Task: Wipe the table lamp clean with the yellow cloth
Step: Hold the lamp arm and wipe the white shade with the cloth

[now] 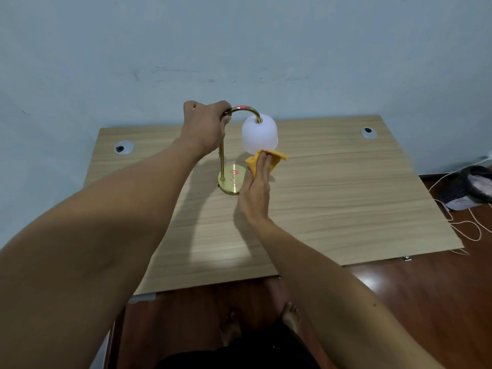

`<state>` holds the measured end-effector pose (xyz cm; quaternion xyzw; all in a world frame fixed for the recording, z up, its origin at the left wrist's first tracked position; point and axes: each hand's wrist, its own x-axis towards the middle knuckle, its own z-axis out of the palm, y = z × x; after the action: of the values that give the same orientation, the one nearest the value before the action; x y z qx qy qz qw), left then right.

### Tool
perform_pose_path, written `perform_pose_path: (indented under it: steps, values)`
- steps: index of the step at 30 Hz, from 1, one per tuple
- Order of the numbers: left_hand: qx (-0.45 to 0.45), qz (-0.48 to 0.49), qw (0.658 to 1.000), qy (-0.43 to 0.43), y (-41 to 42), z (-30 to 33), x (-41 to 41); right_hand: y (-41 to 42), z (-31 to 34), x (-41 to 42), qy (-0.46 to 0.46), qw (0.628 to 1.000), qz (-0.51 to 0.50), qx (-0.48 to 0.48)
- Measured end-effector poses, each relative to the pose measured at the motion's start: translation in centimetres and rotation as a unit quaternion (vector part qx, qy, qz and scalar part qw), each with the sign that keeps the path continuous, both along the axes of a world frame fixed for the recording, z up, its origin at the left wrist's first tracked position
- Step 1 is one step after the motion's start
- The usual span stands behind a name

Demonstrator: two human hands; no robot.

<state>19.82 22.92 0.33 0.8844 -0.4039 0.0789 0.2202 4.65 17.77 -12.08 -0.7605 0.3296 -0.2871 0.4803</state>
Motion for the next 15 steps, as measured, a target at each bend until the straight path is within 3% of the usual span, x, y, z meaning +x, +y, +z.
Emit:
perform_pose_path:
  steps: [2,5,8,13,15]
  values:
    - [-0.001,-0.001,1.000,0.006,0.1,0.0,0.1,0.5,-0.5,-0.3,0.015,0.999,0.010,0.032]
    - [-0.013,0.003,0.999,0.047,0.2,0.3,0.2,-0.3,-0.3,-0.5,0.043,0.987,-0.064,0.144]
    - [-0.020,0.022,0.993,0.115,0.3,1.0,0.3,-2.5,1.3,-0.6,0.002,0.960,-0.091,0.264]
    - [-0.046,0.030,0.972,0.230,0.8,2.0,0.9,-5.6,8.5,0.4,-0.147,0.937,-0.128,0.290]
    - [-0.046,0.027,0.967,0.251,1.0,2.1,1.3,-7.1,12.2,1.0,-0.173,0.938,-0.175,0.245]
